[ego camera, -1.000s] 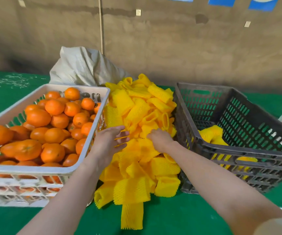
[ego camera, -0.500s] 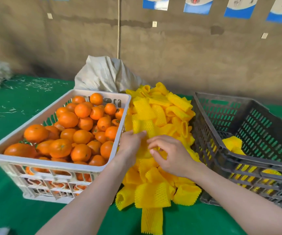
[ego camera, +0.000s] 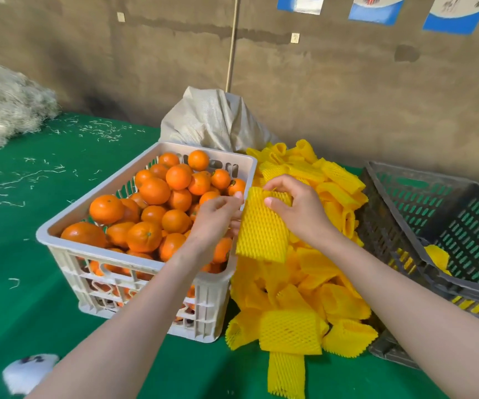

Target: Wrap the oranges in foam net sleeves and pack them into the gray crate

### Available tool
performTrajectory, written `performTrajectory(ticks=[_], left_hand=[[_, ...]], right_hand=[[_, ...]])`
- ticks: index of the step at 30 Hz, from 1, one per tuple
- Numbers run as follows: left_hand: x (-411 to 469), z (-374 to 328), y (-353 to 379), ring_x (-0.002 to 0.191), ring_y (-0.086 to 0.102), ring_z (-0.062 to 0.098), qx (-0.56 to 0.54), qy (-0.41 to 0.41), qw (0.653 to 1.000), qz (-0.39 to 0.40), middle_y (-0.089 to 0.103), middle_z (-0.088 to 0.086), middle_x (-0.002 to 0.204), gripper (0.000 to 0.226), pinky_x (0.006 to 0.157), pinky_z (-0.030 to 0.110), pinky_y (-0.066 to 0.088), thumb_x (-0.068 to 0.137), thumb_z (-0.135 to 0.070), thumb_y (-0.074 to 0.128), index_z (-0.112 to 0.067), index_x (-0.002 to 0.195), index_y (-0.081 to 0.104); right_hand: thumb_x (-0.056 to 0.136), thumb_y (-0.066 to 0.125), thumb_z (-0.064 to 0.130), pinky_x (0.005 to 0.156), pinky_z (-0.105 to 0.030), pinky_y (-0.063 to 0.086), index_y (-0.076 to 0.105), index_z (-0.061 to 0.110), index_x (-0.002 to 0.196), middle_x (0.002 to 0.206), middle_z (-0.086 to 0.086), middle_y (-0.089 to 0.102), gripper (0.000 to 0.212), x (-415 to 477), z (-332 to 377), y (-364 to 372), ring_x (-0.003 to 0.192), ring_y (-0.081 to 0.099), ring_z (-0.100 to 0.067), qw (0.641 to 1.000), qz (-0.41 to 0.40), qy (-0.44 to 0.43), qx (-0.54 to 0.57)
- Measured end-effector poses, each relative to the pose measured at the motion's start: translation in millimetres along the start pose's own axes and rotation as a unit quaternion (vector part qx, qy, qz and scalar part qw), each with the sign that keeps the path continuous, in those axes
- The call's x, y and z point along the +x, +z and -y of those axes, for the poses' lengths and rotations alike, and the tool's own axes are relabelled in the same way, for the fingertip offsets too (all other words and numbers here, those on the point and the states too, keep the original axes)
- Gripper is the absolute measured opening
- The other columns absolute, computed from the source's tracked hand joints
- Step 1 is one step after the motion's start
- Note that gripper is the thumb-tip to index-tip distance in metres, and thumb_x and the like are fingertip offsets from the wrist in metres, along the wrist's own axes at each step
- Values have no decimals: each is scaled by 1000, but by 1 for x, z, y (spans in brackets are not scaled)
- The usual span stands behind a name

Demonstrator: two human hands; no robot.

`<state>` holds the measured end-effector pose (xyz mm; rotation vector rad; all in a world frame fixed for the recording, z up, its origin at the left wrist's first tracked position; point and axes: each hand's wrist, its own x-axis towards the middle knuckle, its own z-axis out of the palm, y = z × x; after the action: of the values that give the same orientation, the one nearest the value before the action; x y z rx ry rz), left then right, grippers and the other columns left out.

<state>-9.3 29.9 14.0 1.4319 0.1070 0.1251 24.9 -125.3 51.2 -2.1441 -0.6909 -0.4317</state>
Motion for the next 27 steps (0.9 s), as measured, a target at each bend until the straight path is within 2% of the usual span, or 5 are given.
performTrajectory(ticks=[3, 7, 16, 20, 27], left_hand=[[22, 4, -42, 85, 63, 22, 216, 28, 974, -67, 67, 9, 97, 20, 74, 36, 51, 96, -25, 54, -10, 99, 66], [35, 16, -78, 100, 58, 30, 647, 7, 760, 57, 62, 12, 106, 27, 71, 34, 44, 80, -29, 71, -9, 94, 59], [40, 28, -75, 120, 47, 30, 845, -65, 523, 95, 56, 2, 119, 52, 107, 54, 18, 82, -47, 64, -23, 127, 51], [39, 24, -77, 101, 54, 27, 790, -50, 608, 53, 55, -4, 84, 35, 107, 67, 5, 71, -39, 70, -25, 102, 62], [30, -6, -58, 108, 56, 15, 201, 85, 973, 70, 52, -11, 123, 60, 70, 25, 55, 69, -14, 83, -46, 111, 56]], right_hand=[[85, 64, 5, 76, 1, 33, 63, 10, 94, 91, 10, 58, 10, 8, 3, 11, 90, 52, -5, 1000, 13, -6, -3], [86, 62, 5, 73, 3, 30, 62, 7, 97, 94, 6, 57, 11, 16, 3, 25, 93, 51, -8, 998, 54, -5, -16], [84, 68, 14, 79, -19, 37, 58, 14, 97, 96, 8, 55, 17, 19, -1, 27, 92, 49, -5, 996, 86, 24, -5], [77, 76, 19, 62, -10, 35, 52, 14, 88, 81, 13, 49, 26, 14, -7, 16, 74, 46, 1, 992, 119, 47, 10], [86, 65, 11, 69, -2, 36, 58, 13, 95, 87, 13, 54, 12, 3, -20, -7, 81, 49, 4, 985, 128, 80, 81]])
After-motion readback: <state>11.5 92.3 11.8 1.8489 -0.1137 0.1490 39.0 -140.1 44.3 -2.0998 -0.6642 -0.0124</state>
